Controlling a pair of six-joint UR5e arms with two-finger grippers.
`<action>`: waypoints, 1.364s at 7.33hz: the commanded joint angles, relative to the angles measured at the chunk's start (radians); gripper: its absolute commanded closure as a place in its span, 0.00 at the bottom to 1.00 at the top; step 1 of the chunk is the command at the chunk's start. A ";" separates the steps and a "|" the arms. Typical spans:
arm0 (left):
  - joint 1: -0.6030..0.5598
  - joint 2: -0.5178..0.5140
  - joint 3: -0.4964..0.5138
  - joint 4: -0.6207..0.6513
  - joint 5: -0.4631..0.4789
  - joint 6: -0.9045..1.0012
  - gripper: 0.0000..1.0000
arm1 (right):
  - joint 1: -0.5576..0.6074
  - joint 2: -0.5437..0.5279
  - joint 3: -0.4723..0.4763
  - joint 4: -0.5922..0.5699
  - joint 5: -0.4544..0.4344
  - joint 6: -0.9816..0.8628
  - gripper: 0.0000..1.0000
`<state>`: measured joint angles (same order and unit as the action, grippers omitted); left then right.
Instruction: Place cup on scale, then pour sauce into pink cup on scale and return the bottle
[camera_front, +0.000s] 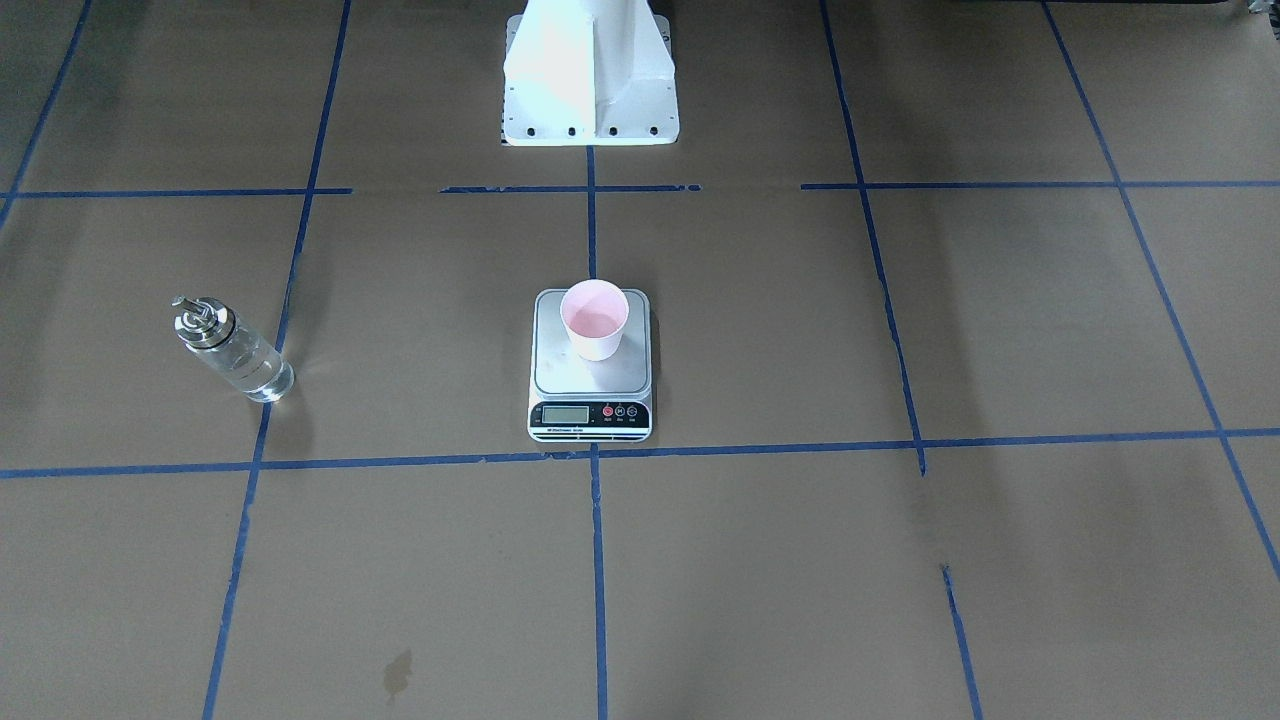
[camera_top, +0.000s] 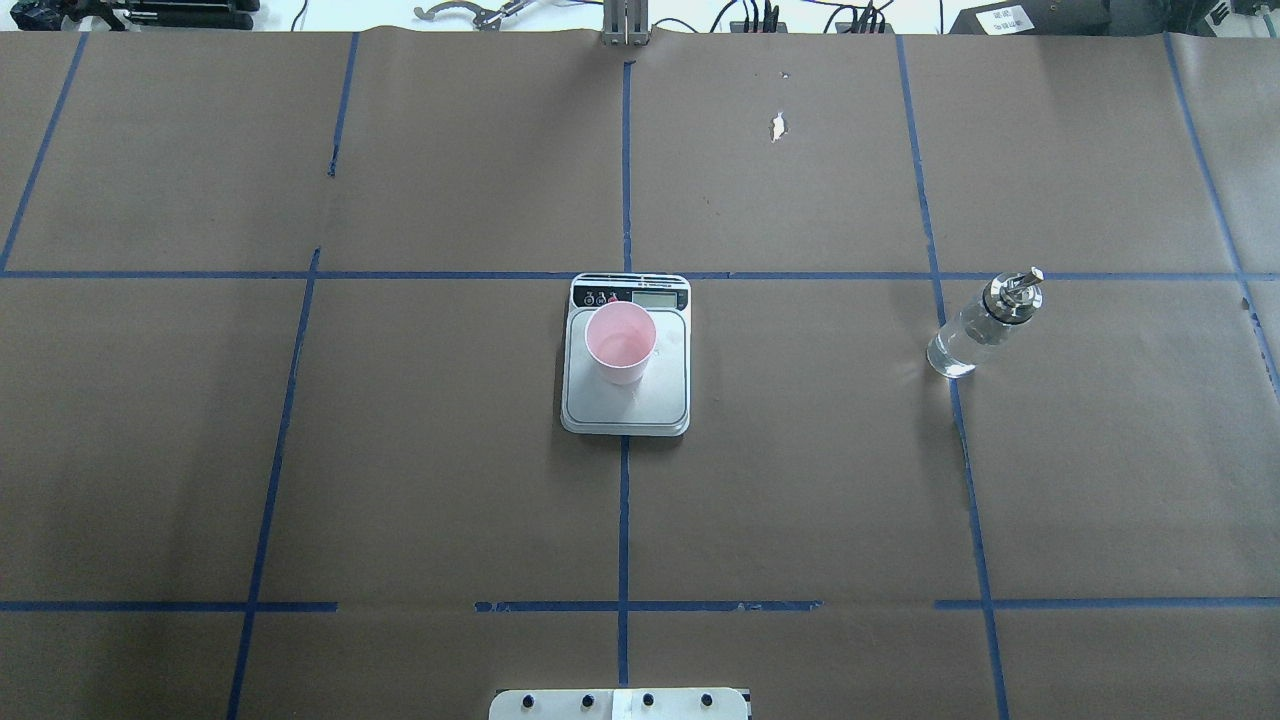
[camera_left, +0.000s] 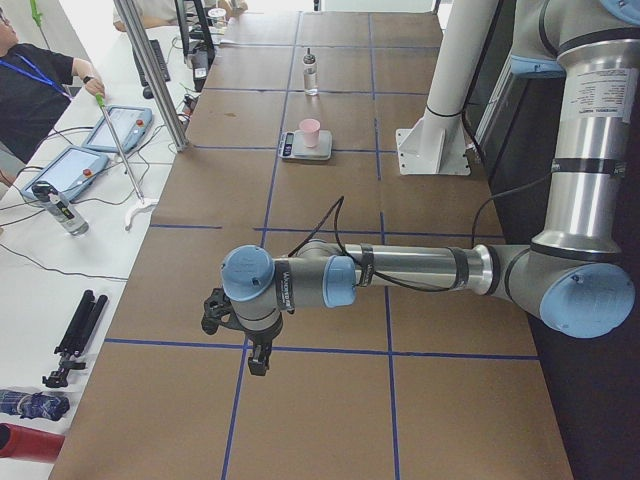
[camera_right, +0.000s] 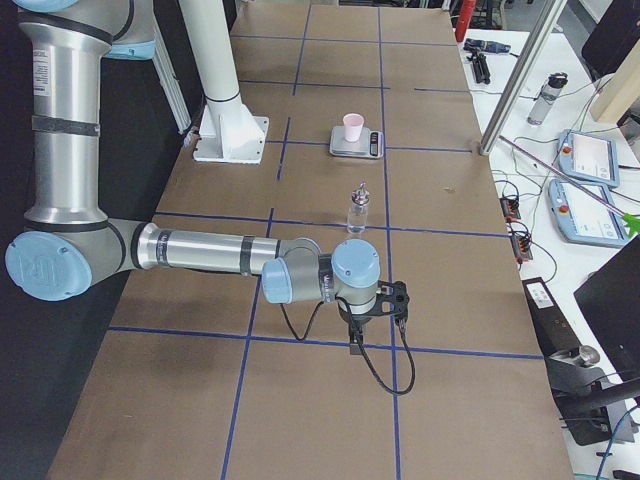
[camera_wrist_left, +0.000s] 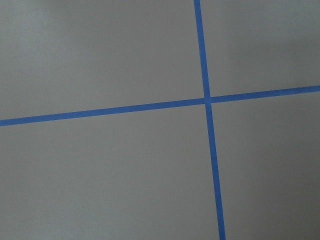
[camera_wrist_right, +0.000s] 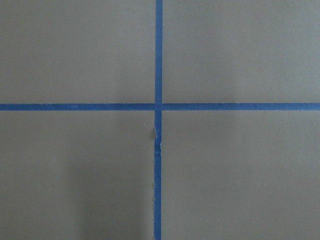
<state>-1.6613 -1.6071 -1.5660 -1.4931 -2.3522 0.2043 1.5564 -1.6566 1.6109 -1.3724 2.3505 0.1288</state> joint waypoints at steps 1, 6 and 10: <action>0.000 -0.001 0.001 0.007 -0.007 -0.009 0.00 | -0.001 0.000 0.000 0.001 0.003 0.002 0.00; 0.000 -0.001 0.003 0.000 -0.033 -0.085 0.00 | -0.001 0.001 -0.002 0.003 0.006 0.009 0.00; 0.000 0.001 0.006 -0.003 -0.033 -0.085 0.00 | -0.001 0.001 -0.002 0.003 0.006 0.009 0.00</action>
<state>-1.6613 -1.6063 -1.5608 -1.4943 -2.3852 0.1198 1.5554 -1.6552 1.6092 -1.3699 2.3562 0.1380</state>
